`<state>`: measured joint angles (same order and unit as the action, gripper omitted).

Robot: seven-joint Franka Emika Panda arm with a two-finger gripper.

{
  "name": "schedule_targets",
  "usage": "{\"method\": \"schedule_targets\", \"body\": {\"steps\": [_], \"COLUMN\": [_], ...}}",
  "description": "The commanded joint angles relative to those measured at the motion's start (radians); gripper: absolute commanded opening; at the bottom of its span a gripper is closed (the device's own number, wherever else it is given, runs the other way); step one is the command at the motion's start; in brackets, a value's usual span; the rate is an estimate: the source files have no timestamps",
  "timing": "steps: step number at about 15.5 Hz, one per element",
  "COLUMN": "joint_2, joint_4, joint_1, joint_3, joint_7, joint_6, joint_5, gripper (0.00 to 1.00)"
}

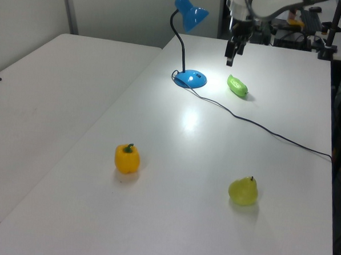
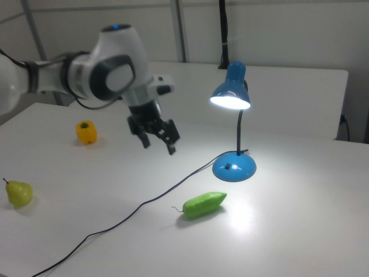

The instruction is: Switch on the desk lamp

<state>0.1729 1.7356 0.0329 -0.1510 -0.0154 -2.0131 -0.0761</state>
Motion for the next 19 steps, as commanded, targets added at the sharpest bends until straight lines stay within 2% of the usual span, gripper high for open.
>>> {"method": "schedule_targets", "body": {"steps": [1, 4, 7, 11, 15, 19], "joint_2": [-0.154, -0.220, -0.225, -0.225, -0.225, -0.217], "joint_4": [-0.020, -0.059, -0.105, -0.105, -0.091, -0.062], "joint_1": [0.036, 0.065, 0.071, 0.070, 0.058, 0.068], "joint_3": [-0.001, -0.001, 0.017, 0.086, 0.111, 0.114], "joint_7": [0.037, 0.099, 0.150, 0.147, 0.077, 0.000], "joint_6": [0.247, 0.333, 0.387, 0.376, 0.331, 0.281], "joint_5": [0.012, 0.085, 0.157, 0.160, 0.164, 0.116], "gripper": [1.00, 1.00, 1.00, 1.00, 1.00, 1.00]}}
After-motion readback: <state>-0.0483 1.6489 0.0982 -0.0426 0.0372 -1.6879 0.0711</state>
